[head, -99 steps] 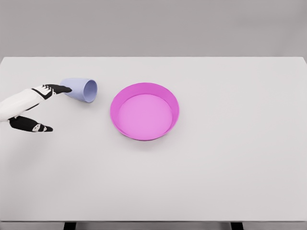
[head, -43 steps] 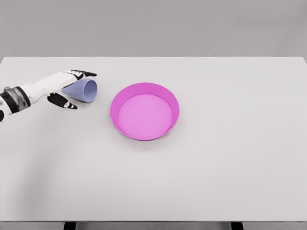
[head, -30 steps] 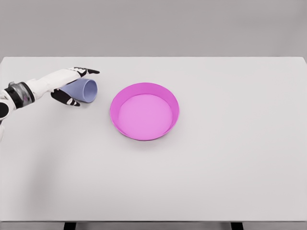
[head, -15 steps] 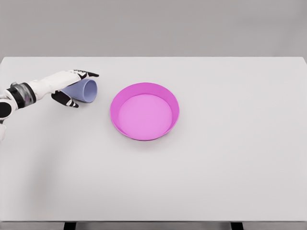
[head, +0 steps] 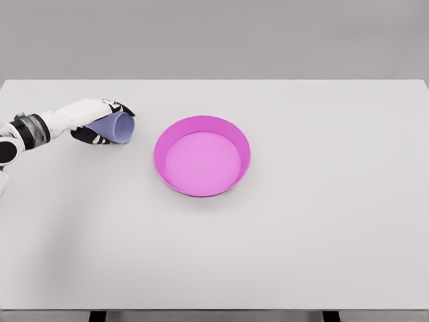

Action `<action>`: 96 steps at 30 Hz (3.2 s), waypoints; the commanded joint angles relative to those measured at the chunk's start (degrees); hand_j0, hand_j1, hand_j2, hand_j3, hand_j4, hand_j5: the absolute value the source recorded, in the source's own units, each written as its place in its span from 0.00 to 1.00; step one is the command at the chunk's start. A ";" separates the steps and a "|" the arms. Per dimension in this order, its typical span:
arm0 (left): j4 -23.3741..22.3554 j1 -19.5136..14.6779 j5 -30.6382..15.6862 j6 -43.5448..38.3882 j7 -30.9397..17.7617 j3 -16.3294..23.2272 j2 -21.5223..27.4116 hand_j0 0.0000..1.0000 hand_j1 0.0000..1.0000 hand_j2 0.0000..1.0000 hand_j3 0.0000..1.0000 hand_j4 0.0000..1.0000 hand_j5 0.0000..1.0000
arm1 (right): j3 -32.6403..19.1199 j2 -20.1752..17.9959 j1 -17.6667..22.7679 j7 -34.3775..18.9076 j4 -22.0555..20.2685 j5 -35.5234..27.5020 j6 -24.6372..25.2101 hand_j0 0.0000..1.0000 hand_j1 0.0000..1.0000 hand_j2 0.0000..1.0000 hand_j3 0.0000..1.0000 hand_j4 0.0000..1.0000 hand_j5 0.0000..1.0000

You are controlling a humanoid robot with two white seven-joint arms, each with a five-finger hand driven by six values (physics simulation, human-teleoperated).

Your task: Flip the cup with left arm and place it on the plate

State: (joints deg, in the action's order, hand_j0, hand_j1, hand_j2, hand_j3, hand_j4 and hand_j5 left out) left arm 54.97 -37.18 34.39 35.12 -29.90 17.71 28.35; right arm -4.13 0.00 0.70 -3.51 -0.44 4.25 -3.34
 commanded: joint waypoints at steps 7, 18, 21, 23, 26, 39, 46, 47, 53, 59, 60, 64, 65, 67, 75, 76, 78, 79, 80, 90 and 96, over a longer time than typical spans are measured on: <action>0.67 -0.09 -0.28 -0.12 0.02 -0.31 0.04 0.73 0.73 0.73 0.73 0.73 0.73 | 0.00 0.00 0.00 -0.01 0.00 -0.03 0.00 1.00 1.00 1.00 1.00 1.00 1.00; 0.67 -0.35 -10.83 -0.12 -1.03 -0.93 0.57 0.71 0.71 0.71 0.71 0.71 0.71 | 0.00 0.00 0.00 -0.01 0.00 0.06 0.00 1.00 1.00 1.00 1.00 1.00 1.00; 0.67 -0.35 -13.82 -0.12 -1.91 -0.93 0.57 0.71 0.71 0.71 0.71 0.71 0.71 | 0.00 0.00 0.00 -0.01 0.00 -0.03 0.00 1.00 1.00 1.00 1.00 1.00 1.00; 0.67 -0.26 -19.96 -0.12 -5.10 -0.93 0.57 0.71 0.71 0.71 0.71 0.71 0.71 | 0.00 0.00 0.00 -0.01 0.00 -0.03 0.00 1.00 1.00 1.00 1.00 1.00 1.00; 0.84 -0.26 -22.96 -0.12 -5.10 -0.49 0.22 0.72 0.72 0.72 0.72 0.72 0.72 | 0.00 0.00 0.00 -0.01 0.00 -0.03 0.00 1.00 1.00 1.00 1.00 1.00 1.00; 2.34 2.02 -39.56 -0.12 -5.10 0.04 0.04 0.73 0.73 0.73 0.73 0.73 0.73 | 0.00 0.00 0.00 -0.01 0.00 -0.03 0.00 1.00 1.00 1.00 1.00 1.00 1.00; 7.00 5.01 -43.44 -0.12 -5.10 0.04 0.04 0.72 0.72 0.72 0.72 0.72 0.72 | 0.00 0.00 0.00 -0.01 0.00 -0.03 0.00 1.00 1.00 1.00 1.00 1.00 1.00; 7.79 5.01 -43.88 -0.12 -5.10 0.13 0.04 0.72 0.72 0.72 0.72 0.72 0.72 | 0.00 0.00 0.00 -0.01 0.00 -0.03 0.00 1.00 1.00 1.00 1.00 1.00 1.00; 13.50 7.29 -46.34 -0.12 -5.10 0.13 0.39 0.70 0.70 0.70 0.70 0.70 0.70 | 0.00 0.00 0.00 -0.01 0.00 -0.03 0.00 1.00 1.00 1.00 1.00 1.00 1.00; 17.80 9.14 -47.57 -0.12 -5.10 1.27 0.13 0.70 0.70 0.70 0.70 0.70 0.70 | 0.00 0.00 0.00 -0.01 0.00 -0.03 0.00 1.00 1.00 1.00 1.00 1.00 1.00; 18.42 9.14 -47.57 -0.12 -5.10 1.88 0.13 0.70 0.70 0.70 0.70 0.70 0.70 | 0.00 0.00 0.00 -0.01 0.00 -0.03 0.00 1.00 1.00 1.00 1.00 1.00 1.00; 18.60 9.05 -48.45 -0.12 -5.10 3.82 -0.04 0.70 0.70 0.70 0.70 0.70 0.70 | 0.00 0.00 0.00 -0.01 0.00 -0.03 0.00 1.00 1.00 1.00 1.00 1.00 1.00; 18.69 9.14 -48.89 -0.12 -5.10 4.17 -0.04 0.70 0.70 0.70 0.70 0.70 0.70 | 0.00 0.00 0.00 -0.01 0.00 -0.03 0.00 1.00 1.00 1.00 1.00 1.00 1.00; 18.77 9.05 -49.59 -0.12 -5.10 5.31 -0.13 0.70 0.70 0.70 0.70 0.70 0.70 | 0.00 0.00 0.00 -0.01 0.00 -0.03 0.00 1.00 1.00 1.00 1.00 1.00 1.00; 19.65 10.90 -50.47 -0.12 -5.10 7.60 -0.92 0.70 0.70 0.70 0.70 0.70 0.70 | 0.00 0.00 0.00 -0.01 0.00 0.06 0.00 1.00 1.00 1.00 1.00 1.00 1.00; 19.65 11.16 -50.47 -0.12 -5.10 7.69 -1.19 0.70 0.70 0.70 0.70 0.70 0.70 | 0.00 0.00 0.00 -0.01 0.00 -0.03 0.00 1.00 1.00 1.00 1.00 1.00 1.00; 19.74 11.69 -50.47 -0.12 -5.10 8.21 -2.07 0.70 0.70 0.70 0.70 0.70 0.70 | 0.00 0.00 0.00 -0.01 0.00 0.06 0.00 1.00 1.00 1.00 1.00 1.00 1.00; 19.74 11.78 -50.47 -0.12 -5.10 8.30 -2.42 0.70 0.70 0.70 0.70 0.70 0.70 | 0.00 0.00 0.00 -0.01 0.00 -0.03 0.00 1.00 1.00 1.00 1.00 1.00 1.00; 19.83 11.78 -50.47 -0.12 -5.10 8.30 -2.59 0.70 0.70 0.70 0.70 0.70 0.70 | 0.00 0.00 0.00 -0.01 0.00 -0.03 0.00 1.00 1.00 1.00 1.00 1.00 1.00; 20.27 12.48 -50.82 -0.12 -5.10 8.74 -6.37 0.70 0.70 0.70 0.70 0.70 0.70 | 0.00 0.00 0.00 -0.01 0.00 -0.03 0.00 1.00 1.00 1.00 1.00 1.00 1.00; 19.74 14.50 -51.79 -0.12 -5.10 8.04 -9.71 0.70 0.70 0.70 0.70 0.70 0.70 | 0.00 0.00 0.00 -0.01 0.00 -0.03 0.00 1.00 1.00 1.00 1.00 1.00 1.00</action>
State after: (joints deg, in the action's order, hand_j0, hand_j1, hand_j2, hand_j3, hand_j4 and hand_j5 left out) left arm 74.84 -22.33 -16.44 35.13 -35.03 26.04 19.58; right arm -4.12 0.00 0.70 -3.51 -0.44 4.23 -3.33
